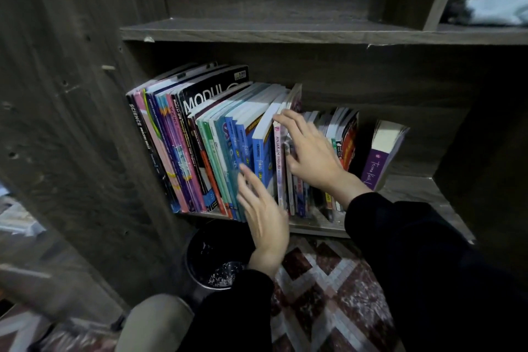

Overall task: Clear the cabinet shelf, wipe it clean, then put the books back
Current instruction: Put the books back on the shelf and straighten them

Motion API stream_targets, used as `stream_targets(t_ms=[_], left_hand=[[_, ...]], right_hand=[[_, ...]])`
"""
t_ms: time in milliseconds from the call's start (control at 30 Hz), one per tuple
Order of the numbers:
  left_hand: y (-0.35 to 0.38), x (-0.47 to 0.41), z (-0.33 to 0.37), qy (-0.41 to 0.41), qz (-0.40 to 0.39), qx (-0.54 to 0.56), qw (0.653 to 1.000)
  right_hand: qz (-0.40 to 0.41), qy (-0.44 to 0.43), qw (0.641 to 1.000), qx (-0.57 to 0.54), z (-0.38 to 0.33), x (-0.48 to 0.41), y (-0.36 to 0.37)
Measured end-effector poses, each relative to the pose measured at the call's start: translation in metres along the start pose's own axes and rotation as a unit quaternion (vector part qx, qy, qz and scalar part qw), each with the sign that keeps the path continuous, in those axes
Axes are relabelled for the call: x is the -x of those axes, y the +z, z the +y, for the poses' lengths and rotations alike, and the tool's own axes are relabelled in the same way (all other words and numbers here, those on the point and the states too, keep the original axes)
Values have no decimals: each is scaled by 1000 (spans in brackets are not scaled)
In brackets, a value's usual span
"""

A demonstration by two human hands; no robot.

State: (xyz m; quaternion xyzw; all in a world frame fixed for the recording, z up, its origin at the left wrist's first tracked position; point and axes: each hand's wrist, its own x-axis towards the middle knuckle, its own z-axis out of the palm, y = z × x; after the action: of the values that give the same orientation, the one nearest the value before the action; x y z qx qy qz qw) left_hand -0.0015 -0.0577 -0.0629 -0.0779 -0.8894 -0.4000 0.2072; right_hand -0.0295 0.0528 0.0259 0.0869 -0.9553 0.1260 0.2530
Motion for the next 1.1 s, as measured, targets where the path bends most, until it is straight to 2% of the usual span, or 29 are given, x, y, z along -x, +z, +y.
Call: stream_targets(t_ms=[67,167,300,500,633,700,733,800,833,867,933,1000,1033,1100], left_hand=[[8,22,-7,-36,-73,23,996],[19,34,-5,-142,-152,87,974],[29,15,0,-233,-155,108,954],[36,-14,13,-290,-226,43,929],[42,-23,15,-305,-230,16,924],[44,-19,7,-270,-225,38,935],[44,-15,2,-244,-208,58,945],[42,-9,-3,-187,-138,96,968],[41,-9,-4,-161,-98,116,975],[41,-10,-3,-142,-69,133,978],[42,-14,3,-136,-45,158,977],[46,-17,8,-161,-25,175,971],[48,-18,9,-177,-4,186,966],[52,-22,5,-217,49,209,952]], right_hand=[[-1,7,1000,-5,-1,0,1],[0,10,1000,-19,-1,1,2],[3,11,1000,-29,-1,1,6],[8,27,999,-46,-8,-5,13],[-41,43,996,-59,-17,-10,9],[7,43,998,-53,-13,-3,7],[80,59,993,-64,-7,5,10],[253,159,947,-122,5,26,15],[300,231,911,-162,13,36,19],[299,311,878,-210,25,44,29],[193,446,798,-357,51,54,54],[112,506,715,-470,78,59,77],[95,509,705,-484,94,61,92],[72,487,723,-485,126,65,120]])
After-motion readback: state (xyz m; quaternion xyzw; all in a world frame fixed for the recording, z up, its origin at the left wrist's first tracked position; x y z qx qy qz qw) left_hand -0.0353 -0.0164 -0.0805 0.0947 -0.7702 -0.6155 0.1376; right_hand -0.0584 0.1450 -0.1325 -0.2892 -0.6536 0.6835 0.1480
